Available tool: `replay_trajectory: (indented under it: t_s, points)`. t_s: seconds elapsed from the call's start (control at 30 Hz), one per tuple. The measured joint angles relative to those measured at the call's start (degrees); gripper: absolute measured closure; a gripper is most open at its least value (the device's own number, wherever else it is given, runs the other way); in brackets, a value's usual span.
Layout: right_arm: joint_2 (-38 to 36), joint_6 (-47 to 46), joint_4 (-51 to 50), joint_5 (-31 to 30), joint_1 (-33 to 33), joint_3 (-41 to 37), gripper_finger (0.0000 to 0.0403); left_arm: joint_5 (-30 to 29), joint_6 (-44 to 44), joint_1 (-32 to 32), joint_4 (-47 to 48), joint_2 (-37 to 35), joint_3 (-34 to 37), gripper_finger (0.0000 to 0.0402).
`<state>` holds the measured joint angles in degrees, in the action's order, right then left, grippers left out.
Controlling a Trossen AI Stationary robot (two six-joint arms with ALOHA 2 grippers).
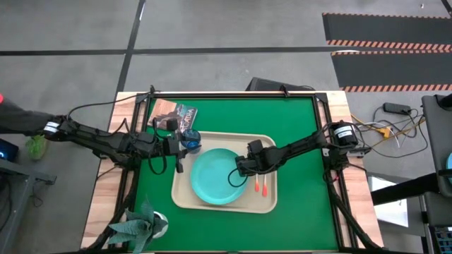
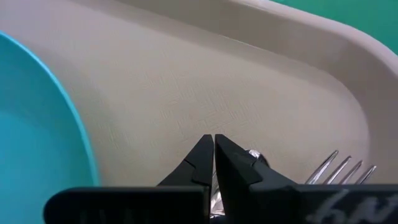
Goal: Pick and place plate/cup/fork/spoon on tray
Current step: Adjust the utensils on the white tray
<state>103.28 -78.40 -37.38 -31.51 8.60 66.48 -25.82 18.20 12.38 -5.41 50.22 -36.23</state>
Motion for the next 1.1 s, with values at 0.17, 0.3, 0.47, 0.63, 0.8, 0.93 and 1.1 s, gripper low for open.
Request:
replay_trajectory:
  t_s: [0.17,0.3,0.47,0.63,0.8,0.93,1.1]
  points:
    - [-1.6,2.2,-0.3,-1.4,0.4,1.2,0.0394,0.0,0.0,0.0,0.0,0.0,0.0,0.0329]
    - [-3.5,4.5,-1.6,-1.6,1.7,1.7,0.0394,0.0,0.0,0.0,0.0,0.0,0.0,0.0329]
    - [-6.6,5.6,-6.3,2.5,4.0,1.7,0.0394,0.0,-1.1,0.0,0.0,0.1,0.0,0.0329]
    - [-8.5,7.9,-7.6,16.0,6.9,1.6,0.0394,0.0,-1.3,0.0,0.0,0.1,0.0,0.0329]
    - [-8.1,3.6,-6.9,20.0,8.7,1.4,0.0394,0.0,-1.3,0.0,-0.2,0.1,0.0,0.0329]
    - [-7.6,-1.7,-7.0,17.0,9.7,0.6,0.0394,0.0,-1.3,0.0,-0.2,0.1,0.0,0.0329]
    - [-7.6,-4.7,-5.7,15.7,9.6,-0.1,0.0391,0.0,-1.3,0.0,-0.1,0.1,0.0,0.0329]
